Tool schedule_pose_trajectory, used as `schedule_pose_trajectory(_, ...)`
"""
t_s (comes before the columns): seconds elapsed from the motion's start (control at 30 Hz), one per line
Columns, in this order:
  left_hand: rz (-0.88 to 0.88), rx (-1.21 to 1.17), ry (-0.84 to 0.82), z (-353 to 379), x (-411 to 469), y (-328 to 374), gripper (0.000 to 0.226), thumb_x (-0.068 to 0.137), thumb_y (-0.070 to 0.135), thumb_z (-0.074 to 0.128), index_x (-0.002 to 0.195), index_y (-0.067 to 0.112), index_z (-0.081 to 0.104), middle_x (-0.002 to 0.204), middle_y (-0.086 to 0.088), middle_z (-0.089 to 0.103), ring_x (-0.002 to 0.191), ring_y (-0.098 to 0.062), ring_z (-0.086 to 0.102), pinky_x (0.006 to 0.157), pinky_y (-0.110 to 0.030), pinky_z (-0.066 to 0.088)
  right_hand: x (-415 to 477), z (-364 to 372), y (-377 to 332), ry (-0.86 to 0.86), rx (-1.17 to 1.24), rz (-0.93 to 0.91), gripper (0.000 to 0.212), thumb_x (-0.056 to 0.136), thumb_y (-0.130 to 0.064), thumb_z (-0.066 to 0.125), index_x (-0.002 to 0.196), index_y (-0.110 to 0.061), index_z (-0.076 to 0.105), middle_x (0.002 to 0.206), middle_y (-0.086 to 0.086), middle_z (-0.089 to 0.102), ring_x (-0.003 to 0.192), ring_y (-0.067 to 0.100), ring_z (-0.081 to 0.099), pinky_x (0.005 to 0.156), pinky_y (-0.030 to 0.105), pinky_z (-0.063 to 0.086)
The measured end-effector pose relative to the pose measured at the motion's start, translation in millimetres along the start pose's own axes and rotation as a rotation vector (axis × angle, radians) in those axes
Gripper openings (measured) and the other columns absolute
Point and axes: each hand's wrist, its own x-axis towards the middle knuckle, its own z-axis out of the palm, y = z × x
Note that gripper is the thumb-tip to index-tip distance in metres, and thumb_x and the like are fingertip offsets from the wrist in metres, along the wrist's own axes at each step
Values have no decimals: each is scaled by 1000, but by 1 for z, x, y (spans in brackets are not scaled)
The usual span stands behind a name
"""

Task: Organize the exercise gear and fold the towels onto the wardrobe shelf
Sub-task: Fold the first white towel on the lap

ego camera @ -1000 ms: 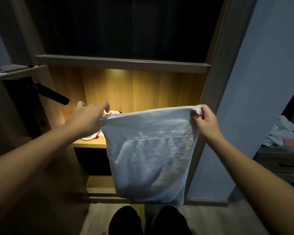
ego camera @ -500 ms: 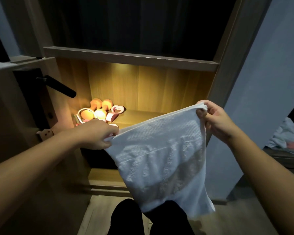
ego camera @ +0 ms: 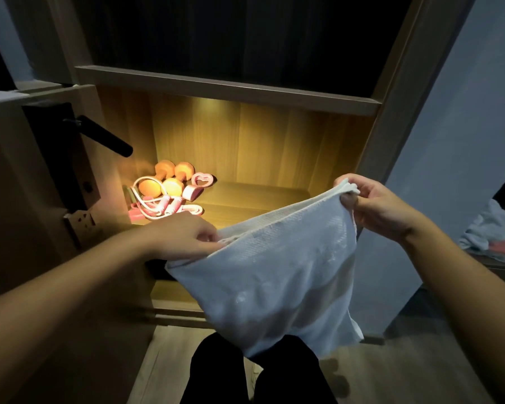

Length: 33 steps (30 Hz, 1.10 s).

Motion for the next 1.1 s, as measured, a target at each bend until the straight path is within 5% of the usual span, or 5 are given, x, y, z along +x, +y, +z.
schedule_pose_trajectory(0.27,117,-9,405,24,18,29,25,89,47,60,90,26,73,79,14,57,76,-6,52,66,-30,31,-2,2,-3,-65,-28,8,48,59,-59,82,90,-25,68,92,2,64,85,18,66,68,25,56)
schedule_pose_trajectory(0.43,161,-216,557,23,19,25,13,89,36,64,82,25,66,105,14,49,103,6,44,77,-22,48,-7,-15,0,-9,-35,33,9,84,-29,62,87,-29,70,93,1,65,87,20,67,70,27,57)
schedule_pose_trajectory(0.6,157,-167,585,20,21,29,10,97,33,50,92,25,55,86,11,58,77,-6,53,65,-41,51,-6,-21,-1,59,-123,27,19,79,-34,68,94,-23,68,98,3,66,89,21,69,66,24,56)
schedule_pose_trajectory(0.8,135,-91,542,6,21,26,6,100,35,47,97,32,43,79,12,58,67,-6,54,53,-24,40,3,-7,5,231,-165,-28,31,77,-35,71,101,-17,66,98,2,68,95,22,68,76,29,59)
schedule_pose_trajectory(1.1,17,-53,389,19,6,5,64,76,75,51,127,43,31,103,22,50,86,-4,57,61,-16,45,20,12,-17,272,-237,-116,26,82,-37,66,102,-20,64,99,1,65,98,21,66,84,32,58)
